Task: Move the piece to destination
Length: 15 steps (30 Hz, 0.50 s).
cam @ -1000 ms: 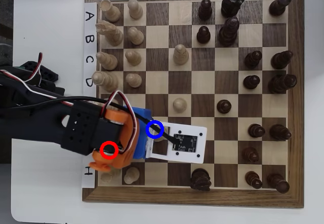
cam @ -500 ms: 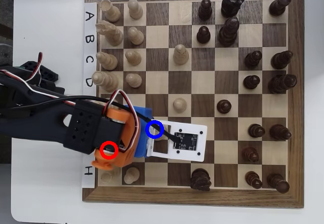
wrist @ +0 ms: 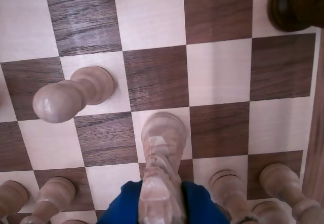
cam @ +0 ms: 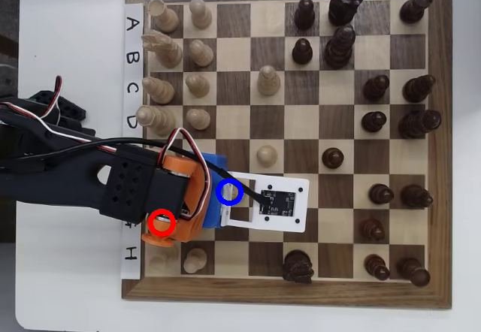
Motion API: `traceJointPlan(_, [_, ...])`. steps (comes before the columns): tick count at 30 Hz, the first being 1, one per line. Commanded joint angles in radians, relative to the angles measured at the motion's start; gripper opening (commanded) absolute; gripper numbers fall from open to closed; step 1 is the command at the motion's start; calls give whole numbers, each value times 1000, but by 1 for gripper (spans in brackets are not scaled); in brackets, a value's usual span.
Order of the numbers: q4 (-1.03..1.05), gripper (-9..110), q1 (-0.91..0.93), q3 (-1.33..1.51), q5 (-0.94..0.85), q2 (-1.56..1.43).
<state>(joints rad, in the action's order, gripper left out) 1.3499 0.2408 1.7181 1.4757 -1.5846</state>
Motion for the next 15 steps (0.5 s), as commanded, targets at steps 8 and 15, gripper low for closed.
traceJointPlan(8, [-43, 3, -25, 12, 46, 0])
traceJointPlan(15, [-60, 9, -25, 6, 89, -6])
